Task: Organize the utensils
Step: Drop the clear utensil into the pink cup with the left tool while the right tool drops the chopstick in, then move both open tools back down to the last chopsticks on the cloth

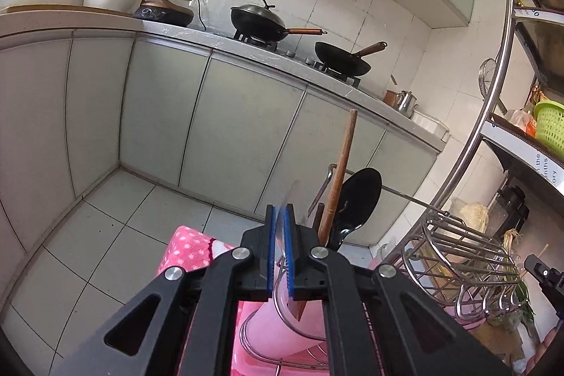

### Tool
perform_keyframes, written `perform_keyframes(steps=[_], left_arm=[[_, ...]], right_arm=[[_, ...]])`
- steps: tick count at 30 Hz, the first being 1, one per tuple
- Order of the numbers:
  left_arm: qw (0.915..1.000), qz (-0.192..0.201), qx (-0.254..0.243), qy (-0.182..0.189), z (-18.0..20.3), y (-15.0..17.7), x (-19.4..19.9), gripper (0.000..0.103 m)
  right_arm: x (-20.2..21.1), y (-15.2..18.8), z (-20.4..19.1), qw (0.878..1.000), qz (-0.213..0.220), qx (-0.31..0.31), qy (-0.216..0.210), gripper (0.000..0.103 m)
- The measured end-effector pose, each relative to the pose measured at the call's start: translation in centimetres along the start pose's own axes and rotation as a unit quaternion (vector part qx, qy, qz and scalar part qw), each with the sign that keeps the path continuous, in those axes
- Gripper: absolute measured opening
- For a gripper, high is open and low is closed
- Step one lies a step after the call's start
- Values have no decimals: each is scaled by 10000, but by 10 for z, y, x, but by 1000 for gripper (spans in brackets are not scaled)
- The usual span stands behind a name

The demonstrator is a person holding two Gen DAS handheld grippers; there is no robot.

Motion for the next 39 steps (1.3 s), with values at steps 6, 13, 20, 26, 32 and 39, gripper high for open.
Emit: perform_keyframes(steps=[6, 13, 20, 26, 32, 39], left_arm=[[9997, -231, 27, -19, 2, -8, -7, 8], [9994, -302, -33, 189, 9, -24, 11, 32], [9990, -344, -122, 274, 13, -31, 35, 35], [9984, -397, -299, 261, 7, -24, 66, 35], [9903, -1057, -658, 625, 14, 20, 95, 34], [9514, -2872, -1093, 182, 12, 123, 63, 27]], right_arm=[[-13, -6, 3, 10000, -86, 9, 40, 6], [-17, -11, 6, 9995, -310, -62, -32, 32], [11, -11, 5, 9997, -168, 45, 141, 38], [53, 7, -2, 9993, -31, 85, 374, 38], [65, 65, -28, 9982, -594, 34, -57, 38], [35, 140, -47, 9820, -1651, -536, -746, 38]])
Point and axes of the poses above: each gripper's, at about its wrist camera, not at the fingertips, and x roughly against the way its jaws point, z to its right, y to its underside, the point moved 8 cm from there along -x, roughly the way its jaws point, and after that the axes turned 15 degrees about x, right-handed, at the moved point
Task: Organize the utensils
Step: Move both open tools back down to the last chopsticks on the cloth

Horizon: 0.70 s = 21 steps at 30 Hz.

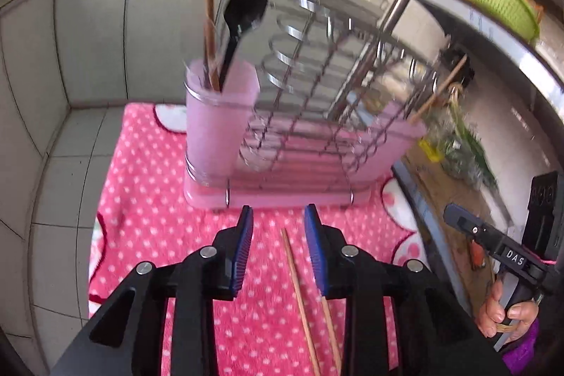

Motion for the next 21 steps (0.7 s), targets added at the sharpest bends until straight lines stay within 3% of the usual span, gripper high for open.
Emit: perform_keyframes(steps=[4, 8, 21], left_arm=[[9964, -794, 77, -280, -1, 24, -44, 24], [9894, -1314, 295, -548, -7, 38, -78, 19], [9771, -1813, 354, -1052, 4, 41, -134, 19]], right_arm=[[-24, 22, -4, 9987, -411, -198, -225, 38], [-43, 39, -9, 9964, -749, -264, -293, 38], [-67, 62, -8, 9906, -1195, -472, -468, 38]])
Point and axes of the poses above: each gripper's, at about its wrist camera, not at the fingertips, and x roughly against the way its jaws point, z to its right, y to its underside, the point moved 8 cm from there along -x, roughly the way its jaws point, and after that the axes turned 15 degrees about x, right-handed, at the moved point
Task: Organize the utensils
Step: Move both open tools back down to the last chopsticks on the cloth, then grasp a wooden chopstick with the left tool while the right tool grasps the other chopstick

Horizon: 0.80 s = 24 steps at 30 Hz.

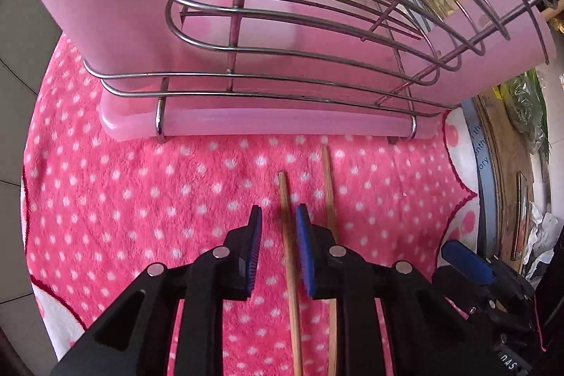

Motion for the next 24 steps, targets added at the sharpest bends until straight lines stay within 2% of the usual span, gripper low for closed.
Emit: perform_keyframes(steps=[5, 8, 12, 15, 19, 22, 24], left_arm=[[9998, -123, -90, -113, 10, 0, -15, 19], [9994, -123, -151, -303, 16, -1, -25, 7], [9999, -54, 25, -156, 18, -4, -26, 5], [9996, 84, 242, 70, 4, -8, -7, 5], [9982, 349, 479, 113, -23, -13, 15, 5], [9967, 504, 638, 19, -46, -19, 24, 5], [9958, 549, 736, -48, -62, -23, 26, 5]], right_arm=[[0, -2, 1, 10000, 25, -33, -22, 38], [-2, -3, 1, 10000, -5, -26, -3, 38], [-9, -6, -5, 9999, -95, 38, -45, 38], [-17, -12, -13, 9997, -176, 121, -140, 38], [-36, -24, -29, 9990, -311, 257, -197, 37], [-59, -33, -38, 9979, -480, 442, -31, 37], [-74, -40, -40, 9962, -613, 569, 239, 33]])
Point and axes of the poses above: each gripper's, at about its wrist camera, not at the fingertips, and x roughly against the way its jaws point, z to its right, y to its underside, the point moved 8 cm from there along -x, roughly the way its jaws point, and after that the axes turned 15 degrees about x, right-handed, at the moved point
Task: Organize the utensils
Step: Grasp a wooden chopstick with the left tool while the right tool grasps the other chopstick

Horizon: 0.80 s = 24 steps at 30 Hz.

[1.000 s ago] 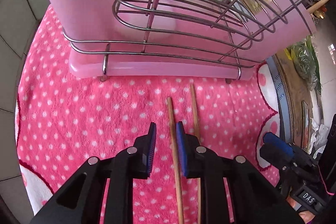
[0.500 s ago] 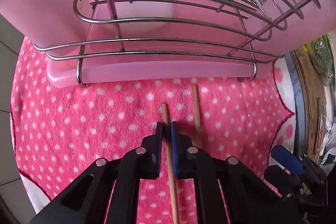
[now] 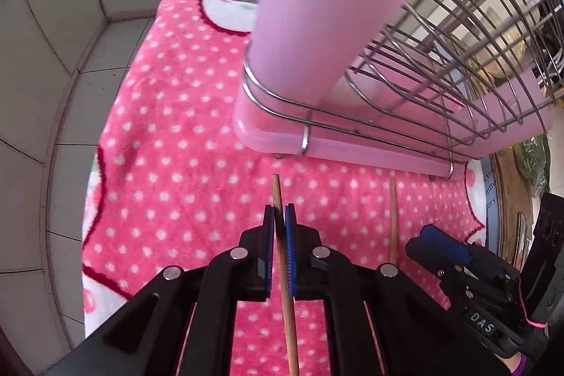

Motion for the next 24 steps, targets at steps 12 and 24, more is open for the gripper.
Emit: perform_keyframes(steps=[12, 24], left_arm=[[9989, -332, -144, -303, -21, -5, -39, 6], [9976, -347, -335, -500, -7, -6, -46, 7]], right_arm=[[-32, -21, 3, 9970, -323, 176, 675, 8], [-14, 4, 23, 9969, -671, -31, 415, 7]])
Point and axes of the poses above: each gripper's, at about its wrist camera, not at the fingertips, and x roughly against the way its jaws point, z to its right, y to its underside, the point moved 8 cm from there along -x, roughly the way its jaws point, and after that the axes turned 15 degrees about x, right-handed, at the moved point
